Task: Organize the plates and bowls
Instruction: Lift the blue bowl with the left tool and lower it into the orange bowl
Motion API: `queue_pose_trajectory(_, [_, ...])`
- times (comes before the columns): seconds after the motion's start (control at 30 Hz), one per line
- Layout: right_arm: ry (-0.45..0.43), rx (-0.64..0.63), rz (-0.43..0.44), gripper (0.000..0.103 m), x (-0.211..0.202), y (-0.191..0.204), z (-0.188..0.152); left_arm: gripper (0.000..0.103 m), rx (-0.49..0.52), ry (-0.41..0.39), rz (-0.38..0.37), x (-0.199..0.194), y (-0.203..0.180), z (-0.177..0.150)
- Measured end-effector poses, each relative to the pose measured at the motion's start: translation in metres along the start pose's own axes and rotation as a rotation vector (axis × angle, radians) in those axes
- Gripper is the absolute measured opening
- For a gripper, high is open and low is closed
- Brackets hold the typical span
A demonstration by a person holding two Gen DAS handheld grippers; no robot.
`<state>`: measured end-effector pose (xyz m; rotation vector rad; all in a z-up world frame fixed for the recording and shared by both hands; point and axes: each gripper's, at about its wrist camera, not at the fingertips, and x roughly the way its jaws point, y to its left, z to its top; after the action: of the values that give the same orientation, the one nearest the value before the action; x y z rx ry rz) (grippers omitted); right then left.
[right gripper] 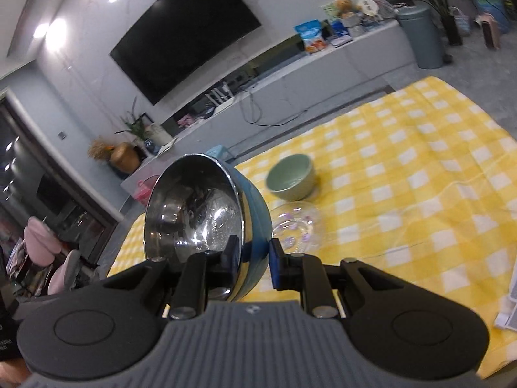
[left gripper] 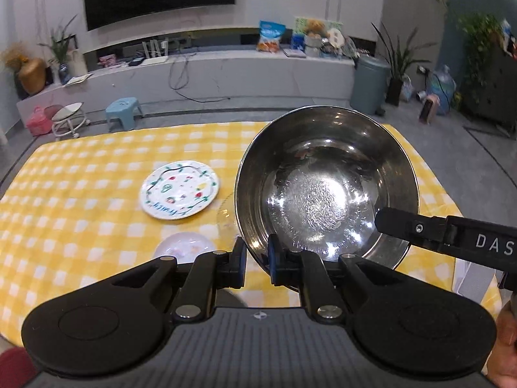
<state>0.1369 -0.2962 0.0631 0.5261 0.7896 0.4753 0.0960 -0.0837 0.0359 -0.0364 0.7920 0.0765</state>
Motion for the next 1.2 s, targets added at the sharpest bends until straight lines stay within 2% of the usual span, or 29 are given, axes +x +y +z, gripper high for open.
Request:
queue_pose_trajectory(0.17, [0.037, -0.076, 0.038, 0.018, 0.003, 0.023, -0.011, 0.015, -0.052, 0.009, 0.026, -0.011, 0.026, -0.012])
queue_pose_trajectory(0.3, [0.112, -0.102, 0.075, 0.018, 0.018, 0.035, -0.024, 0.015, -0.117, 0.070, 0.063, -0.011, 0.046, -0.024])
queue_pose_trajectory(0.5, [0.227, -0.130, 0.095, 0.018, 0.043, 0.050, -0.049, 0.017, -0.108, 0.202, 0.069, 0.001, 0.077, -0.039])
queue_pose_trajectory(0.6, [0.269, -0.155, 0.095, 0.019, 0.054, 0.057, -0.061, 0.017, -0.116, 0.244, 0.077, 0.007, 0.089, -0.043])
queue_pose_trajectory(0.9, [0.384, -0.108, 0.096, 0.019, 0.082, 0.054, -0.073, 0.017, -0.094, 0.282, 0.052, 0.016, 0.107, -0.058])
queue_pose_trajectory(1.0, [0.410, -0.150, 0.084, 0.020, 0.084, 0.056, -0.078, 0.017, -0.108, 0.283, 0.024, 0.019, 0.112, -0.059])
queue_pose_trajectory(1.2, [0.394, -0.201, 0.084, 0.023, 0.080, 0.059, -0.078, 0.018, -0.112, 0.295, 0.009, 0.029, 0.115, -0.064])
